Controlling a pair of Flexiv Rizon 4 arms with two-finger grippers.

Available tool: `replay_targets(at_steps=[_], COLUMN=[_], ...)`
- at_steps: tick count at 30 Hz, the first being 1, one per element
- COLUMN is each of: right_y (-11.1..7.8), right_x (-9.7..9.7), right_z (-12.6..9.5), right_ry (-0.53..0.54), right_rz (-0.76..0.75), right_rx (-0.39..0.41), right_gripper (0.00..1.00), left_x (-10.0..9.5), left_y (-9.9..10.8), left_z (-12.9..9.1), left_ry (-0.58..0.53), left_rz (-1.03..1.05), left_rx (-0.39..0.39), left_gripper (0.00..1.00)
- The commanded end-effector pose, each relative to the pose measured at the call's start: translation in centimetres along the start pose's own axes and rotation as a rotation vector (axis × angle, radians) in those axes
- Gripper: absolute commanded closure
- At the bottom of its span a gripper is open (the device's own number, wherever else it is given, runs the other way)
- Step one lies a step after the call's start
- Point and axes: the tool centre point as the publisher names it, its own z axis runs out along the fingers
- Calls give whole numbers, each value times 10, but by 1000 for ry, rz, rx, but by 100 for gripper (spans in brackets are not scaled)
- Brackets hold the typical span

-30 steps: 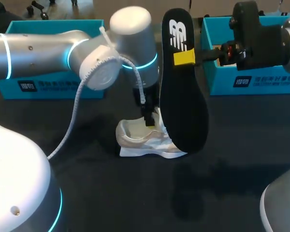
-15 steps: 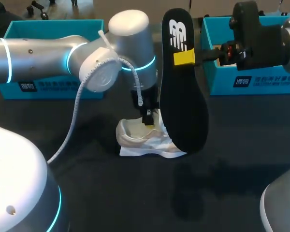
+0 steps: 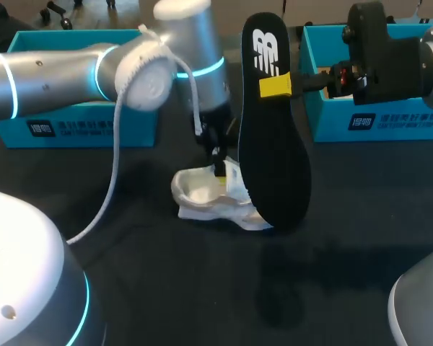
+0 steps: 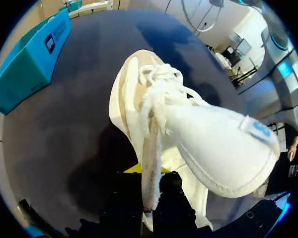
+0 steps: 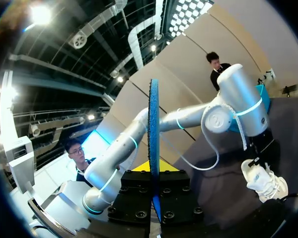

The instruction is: Take the shoe out of the shoebox, open the shoe tongue, remove and reinsert the insole, then place the shoe into the shoebox

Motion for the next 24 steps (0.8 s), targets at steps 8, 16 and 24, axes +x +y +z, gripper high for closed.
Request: replay_targets(at_steps=[8, 16, 24], right_y=[1, 1, 1], right_x=[-1, -1, -1], right_z=[3, 3, 3], right_ry=[-2, -2, -2], right_rz=[2, 2, 2], right_rx=[2, 2, 2], right_gripper=[100, 100, 100], left_x=[14, 14, 14], left_y=[8, 8, 8], left_z=[-40, -40, -40], left_ry=[-14, -14, -14], left_rz=[22, 22, 22], left_rx=[104, 104, 104], left_gripper=[100, 100, 100])
